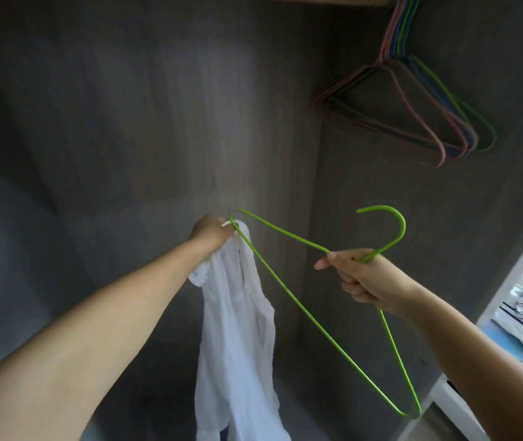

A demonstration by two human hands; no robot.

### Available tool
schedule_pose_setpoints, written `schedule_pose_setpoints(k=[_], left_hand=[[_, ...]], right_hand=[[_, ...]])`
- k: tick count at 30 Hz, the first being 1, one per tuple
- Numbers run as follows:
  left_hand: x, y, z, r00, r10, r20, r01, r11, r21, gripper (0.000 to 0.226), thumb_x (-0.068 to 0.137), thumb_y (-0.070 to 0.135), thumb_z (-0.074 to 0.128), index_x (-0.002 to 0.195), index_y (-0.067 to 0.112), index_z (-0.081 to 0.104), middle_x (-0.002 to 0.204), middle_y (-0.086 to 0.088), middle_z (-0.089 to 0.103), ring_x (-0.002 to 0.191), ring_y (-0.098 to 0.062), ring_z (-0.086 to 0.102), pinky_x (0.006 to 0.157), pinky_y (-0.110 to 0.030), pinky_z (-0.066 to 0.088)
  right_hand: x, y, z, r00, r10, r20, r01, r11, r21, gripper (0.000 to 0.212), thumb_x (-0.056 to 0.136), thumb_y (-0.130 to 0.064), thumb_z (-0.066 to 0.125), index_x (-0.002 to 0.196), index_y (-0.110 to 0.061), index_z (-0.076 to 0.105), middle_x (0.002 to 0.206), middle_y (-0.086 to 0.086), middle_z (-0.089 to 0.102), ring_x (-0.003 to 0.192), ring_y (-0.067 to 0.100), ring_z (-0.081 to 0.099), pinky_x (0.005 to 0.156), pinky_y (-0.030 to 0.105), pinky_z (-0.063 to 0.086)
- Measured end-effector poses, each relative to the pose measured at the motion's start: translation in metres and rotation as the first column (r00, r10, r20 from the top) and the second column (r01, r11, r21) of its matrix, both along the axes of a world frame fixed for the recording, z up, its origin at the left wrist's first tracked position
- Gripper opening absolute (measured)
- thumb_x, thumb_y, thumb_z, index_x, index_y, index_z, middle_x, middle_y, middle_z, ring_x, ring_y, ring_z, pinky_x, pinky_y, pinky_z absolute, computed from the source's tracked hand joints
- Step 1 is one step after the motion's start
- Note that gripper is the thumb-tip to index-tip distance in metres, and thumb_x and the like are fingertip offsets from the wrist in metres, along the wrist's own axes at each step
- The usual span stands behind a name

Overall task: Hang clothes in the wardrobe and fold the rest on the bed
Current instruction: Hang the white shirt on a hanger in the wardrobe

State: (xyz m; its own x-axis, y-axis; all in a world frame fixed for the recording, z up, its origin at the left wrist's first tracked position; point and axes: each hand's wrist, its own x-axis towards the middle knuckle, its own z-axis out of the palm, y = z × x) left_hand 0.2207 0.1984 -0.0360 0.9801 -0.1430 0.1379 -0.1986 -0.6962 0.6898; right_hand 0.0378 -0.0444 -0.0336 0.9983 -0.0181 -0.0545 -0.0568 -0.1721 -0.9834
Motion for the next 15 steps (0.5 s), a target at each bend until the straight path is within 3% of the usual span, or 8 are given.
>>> schedule_pose_setpoints(k=[3,7,13,15], left_hand=[[0.003,0.009,-0.003,0.996,0.007,0.094,-0.004,1.0,-0.025,0.031,0.092,0.028,0.058,0.066,0.012,0.062,0.062,-0.002,0.055,0.068,-0.014,0.051,0.054,-0.028,0.032],[0.008,0.026,0.003,0.995,0.018,0.094,-0.024,0.998,0.066,0.032,0.094,0.034,0.055,0.078,0.009,0.067,0.08,-0.014,0.065,0.074,-0.022,0.056,0.061,-0.029,0.033],[-0.03,-0.005,0.014,0.933,-0.355,0.056,0.342,0.925,0.165,0.033,0.089,0.033,0.063,0.06,0.017,0.059,0.062,-0.001,0.053,0.067,-0.014,0.046,0.058,-0.03,0.031],[-0.049,-0.017,0.021,0.861,-0.503,0.078,0.468,0.842,0.267,0.025,0.085,0.036,0.063,0.071,0.016,0.069,0.067,0.0,0.061,0.07,-0.009,0.054,0.062,-0.032,0.036]], right_hand=[[-0.003,0.004,0.001,0.999,0.021,-0.036,-0.019,0.998,0.054,0.029,0.102,-0.023,0.043,0.1,-0.006,0.067,0.053,-0.008,0.02,0.043,0.007,0.016,0.036,0.014,0.015],[-0.002,0.012,0.0,0.991,0.081,-0.107,-0.087,0.995,-0.056,0.03,0.102,-0.025,0.044,0.096,-0.008,0.068,0.051,-0.009,0.02,0.04,0.006,0.016,0.036,0.013,0.015],[0.013,0.05,-0.005,0.992,0.057,-0.116,-0.057,0.998,0.004,0.03,0.102,-0.024,0.043,0.091,-0.009,0.066,0.048,-0.01,0.022,0.036,0.004,0.018,0.034,0.011,0.015],[0.017,0.061,-0.007,0.994,0.045,-0.097,-0.043,0.999,0.027,0.029,0.102,-0.023,0.042,0.091,-0.009,0.065,0.049,-0.009,0.021,0.037,0.005,0.017,0.034,0.012,0.015]])
